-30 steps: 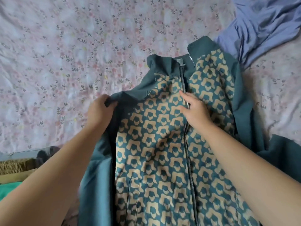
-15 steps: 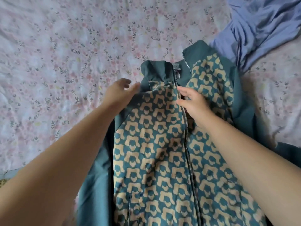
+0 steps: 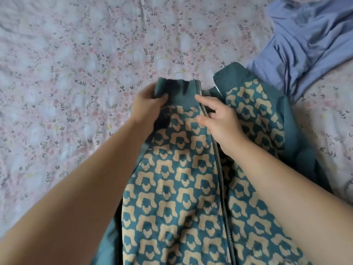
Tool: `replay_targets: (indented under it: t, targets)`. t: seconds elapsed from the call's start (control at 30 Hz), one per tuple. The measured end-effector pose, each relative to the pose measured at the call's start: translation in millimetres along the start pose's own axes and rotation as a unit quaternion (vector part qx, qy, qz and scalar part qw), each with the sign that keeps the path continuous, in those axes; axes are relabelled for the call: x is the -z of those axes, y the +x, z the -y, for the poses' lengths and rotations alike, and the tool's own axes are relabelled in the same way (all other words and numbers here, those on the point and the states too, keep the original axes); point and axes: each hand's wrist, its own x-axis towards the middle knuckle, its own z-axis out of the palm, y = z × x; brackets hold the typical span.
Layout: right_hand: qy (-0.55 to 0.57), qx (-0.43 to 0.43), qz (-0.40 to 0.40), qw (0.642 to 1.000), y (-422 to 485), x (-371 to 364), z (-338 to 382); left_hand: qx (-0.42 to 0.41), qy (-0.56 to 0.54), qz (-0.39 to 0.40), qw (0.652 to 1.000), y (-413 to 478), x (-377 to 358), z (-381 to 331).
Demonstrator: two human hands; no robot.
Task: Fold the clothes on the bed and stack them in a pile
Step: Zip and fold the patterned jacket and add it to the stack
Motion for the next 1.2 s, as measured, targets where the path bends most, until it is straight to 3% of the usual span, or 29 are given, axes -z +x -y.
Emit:
replay_targets:
  t: [0.07,0.13,0.23,0.3,0.43,0.5,0.67,0.8,1.0,1.1,1.2]
  targets:
    - [0.01,0.016,0.032,0.999,0.3,-5.1,0.6,-0.04,-0.036,-0.039,0.998,6.7,7.3,-6.3]
    - [-0.038,-0.004,0.058,0.998,1.5,-11.0,-4.2,-0.023,-0.004,-0.061,0.998,10.5,12.7,-4.6]
    - [-0.088,-0.047,0.055,0.994,-8.5,-0.7,-15.3,0.024,0.212,-0.081,0.974,2.1,25.9,17.3]
    - [-0.118,-0.038,0.034,0.992,-28.5,16.8,-19.7,0.011,0.299,-0.089,0.95,-20.0,36.2,27.6]
    - [-0.162,-0.024,-0.028,0.986,-87.8,48.1,-37.7,-0.163,0.454,-0.114,0.868,-90.5,50.0,42.8]
    - [-0.164,-0.045,-0.054,0.984,-126.3,52.6,-53.1,-0.219,0.46,-0.101,0.855,-137.5,51.8,57.8]
    - [-0.224,-0.01,-0.109,0.968,-222.4,60.4,-88.4,-0.183,0.436,-0.006,0.881,-258.6,43.9,110.4]
    - [-0.23,-0.045,-0.125,0.964,-292.9,77.2,-104.8,-0.14,0.403,0.064,0.902,-334.7,26.7,139.7]
    - [-0.27,-0.081,-0.185,0.941,-385.8,105.6,-123.2,-0.131,0.377,0.182,0.898,-407.5,-7.3,153.8]
    - [-0.301,-0.092,-0.143,0.938,-421.9,113.6,-125.0,-0.109,0.349,0.222,0.904,-433.0,-20.0,162.5]
    - [-0.354,-0.107,-0.031,0.929,-449.5,119.6,-126.3,-0.08,0.337,0.217,0.912,-448.5,-26.1,171.9]
